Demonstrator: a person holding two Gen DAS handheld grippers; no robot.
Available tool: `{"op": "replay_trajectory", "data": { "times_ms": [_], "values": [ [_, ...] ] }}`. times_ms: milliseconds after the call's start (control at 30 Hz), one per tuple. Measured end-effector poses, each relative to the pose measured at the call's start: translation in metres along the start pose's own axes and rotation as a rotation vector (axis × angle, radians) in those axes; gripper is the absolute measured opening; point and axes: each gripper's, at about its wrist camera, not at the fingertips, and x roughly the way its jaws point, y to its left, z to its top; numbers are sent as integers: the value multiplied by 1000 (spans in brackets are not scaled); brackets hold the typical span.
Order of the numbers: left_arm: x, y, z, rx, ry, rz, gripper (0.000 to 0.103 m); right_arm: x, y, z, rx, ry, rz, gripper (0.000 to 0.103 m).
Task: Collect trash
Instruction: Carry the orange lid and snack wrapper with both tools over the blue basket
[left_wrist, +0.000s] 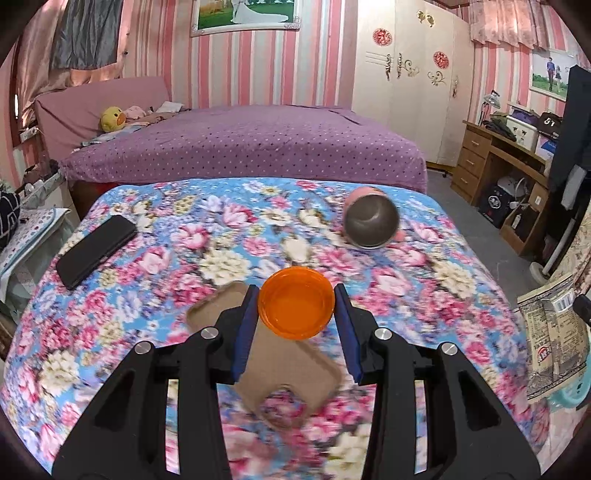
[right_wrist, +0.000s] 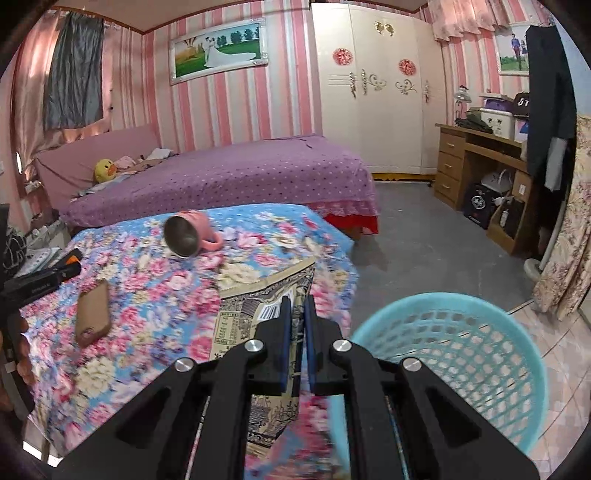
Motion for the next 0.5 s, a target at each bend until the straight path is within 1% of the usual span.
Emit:
{"op": "replay_trajectory", "data": {
  "times_ms": [133, 267, 367, 500],
  "values": [
    [-4, -33, -2, 44, -18, -6, 39, -3, -30, -3, 10, -2, -39, 7],
    [-7, -78, -6, 70, -5, -79, 40, -9, -73, -6, 81, -13, -83, 7],
    [-11, -109, -12, 115, -23, -92, 40, -15, -102, -10, 128, -22, -118, 8],
    [-13, -149, -19, 137, -15, -158, 40, -21, -132, -18, 160, -24, -162, 8]
  ]
}}
